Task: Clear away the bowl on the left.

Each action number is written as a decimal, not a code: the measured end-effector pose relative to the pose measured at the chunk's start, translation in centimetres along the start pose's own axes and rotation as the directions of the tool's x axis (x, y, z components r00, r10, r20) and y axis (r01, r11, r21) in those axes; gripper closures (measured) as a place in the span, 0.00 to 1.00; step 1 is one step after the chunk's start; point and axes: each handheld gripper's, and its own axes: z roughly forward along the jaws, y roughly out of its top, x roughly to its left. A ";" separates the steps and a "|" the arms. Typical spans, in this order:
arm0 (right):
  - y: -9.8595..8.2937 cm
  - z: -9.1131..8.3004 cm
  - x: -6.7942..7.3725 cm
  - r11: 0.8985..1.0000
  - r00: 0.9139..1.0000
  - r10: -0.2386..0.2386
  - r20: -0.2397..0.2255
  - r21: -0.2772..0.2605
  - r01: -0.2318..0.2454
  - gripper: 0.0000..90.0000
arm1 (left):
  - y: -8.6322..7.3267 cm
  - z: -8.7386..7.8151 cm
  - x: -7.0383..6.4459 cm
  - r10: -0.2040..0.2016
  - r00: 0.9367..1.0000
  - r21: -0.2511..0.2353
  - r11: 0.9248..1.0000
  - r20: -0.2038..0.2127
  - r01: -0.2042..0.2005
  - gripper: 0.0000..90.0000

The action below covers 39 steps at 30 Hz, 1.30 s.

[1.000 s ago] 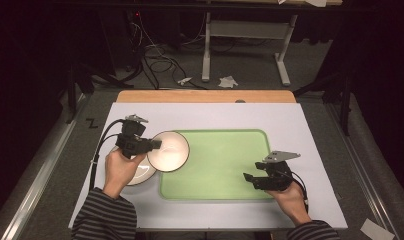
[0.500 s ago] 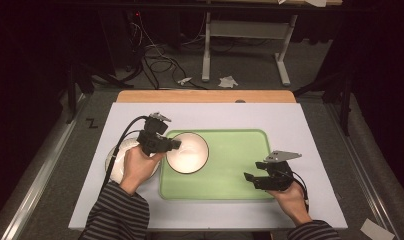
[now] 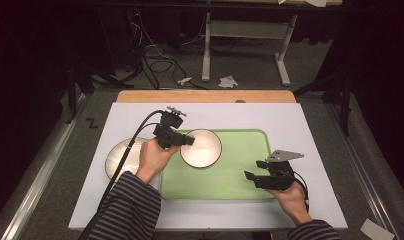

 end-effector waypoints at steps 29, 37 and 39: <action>0.1 0.0 0.4 1.000 1.000 -0.005 0.018 -0.014 0.006 0.45 | 1.7 8.6 0.5 -0.059 0.997 0.089 0.994 -0.057 0.064 0.91; 0.1 0.5 0.5 1.000 1.000 0.004 0.012 -0.006 -0.004 0.45 | 2.4 11.0 0.1 -0.086 0.995 0.104 0.991 -0.040 0.090 0.91; 0.1 0.4 0.6 1.000 1.000 0.002 0.012 -0.007 -0.002 0.45 | 2.4 11.2 0.1 -0.086 0.995 0.108 0.990 -0.045 0.090 0.91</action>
